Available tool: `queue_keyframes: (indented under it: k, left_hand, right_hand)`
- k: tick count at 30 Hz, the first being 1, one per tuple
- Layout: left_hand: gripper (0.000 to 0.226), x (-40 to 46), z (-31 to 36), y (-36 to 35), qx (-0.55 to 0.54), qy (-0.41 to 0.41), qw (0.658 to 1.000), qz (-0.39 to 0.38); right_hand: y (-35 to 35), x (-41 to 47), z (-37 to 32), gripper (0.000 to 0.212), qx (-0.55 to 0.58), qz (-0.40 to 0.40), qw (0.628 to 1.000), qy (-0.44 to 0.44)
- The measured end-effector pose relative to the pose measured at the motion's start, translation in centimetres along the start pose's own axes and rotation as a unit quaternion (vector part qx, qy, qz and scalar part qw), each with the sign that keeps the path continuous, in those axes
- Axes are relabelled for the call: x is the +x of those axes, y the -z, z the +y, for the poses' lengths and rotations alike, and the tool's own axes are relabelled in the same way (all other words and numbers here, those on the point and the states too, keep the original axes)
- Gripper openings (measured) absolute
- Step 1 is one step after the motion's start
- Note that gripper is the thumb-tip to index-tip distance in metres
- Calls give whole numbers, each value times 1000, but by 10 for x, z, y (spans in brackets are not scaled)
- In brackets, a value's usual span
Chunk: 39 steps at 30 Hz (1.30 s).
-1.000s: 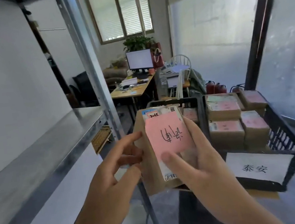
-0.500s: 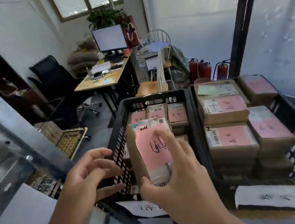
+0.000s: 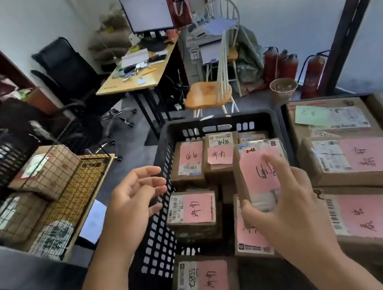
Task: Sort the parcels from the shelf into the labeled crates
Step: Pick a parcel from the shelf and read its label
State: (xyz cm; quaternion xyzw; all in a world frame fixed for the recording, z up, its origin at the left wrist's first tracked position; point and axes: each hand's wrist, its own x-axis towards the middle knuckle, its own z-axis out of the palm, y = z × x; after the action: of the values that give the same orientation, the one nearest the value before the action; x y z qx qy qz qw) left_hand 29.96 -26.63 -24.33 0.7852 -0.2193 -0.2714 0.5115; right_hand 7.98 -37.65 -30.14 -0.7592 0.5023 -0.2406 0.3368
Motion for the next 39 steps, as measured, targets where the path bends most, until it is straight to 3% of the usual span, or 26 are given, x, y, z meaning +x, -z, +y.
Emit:
queue_keyframes:
  k: [8, 15, 23, 27, 31, 39]
  left_hand:
    - [36, 55, -7, -10, 21, -29, 996, -87]
    - [33, 61, -4, -18, 43, -66, 984, -159]
    - [31, 46, 13, -2, 51, -110, 979, -161]
    - [26, 28, 19, 6, 120, -174, 965, -154]
    - [58, -3, 35, 15, 220, -242, 938, -117]
    - [61, -106, 60, 38, 239, -241, 939, 55]
  right_hand:
    - [-49, -8, 13, 88, -216, 22, 975, -57]
    - [-53, 2, 3, 93, -224, 36, 970, -92]
    - [-38, -2, -11, 108, -234, 16, 969, -83]
    - [-15, 2, -32, 89, -204, 40, 978, 5]
    - [15, 13, -64, 74, -156, 38, 978, 132]
    - [67, 5, -115, 67, -45, -25, 932, 358]
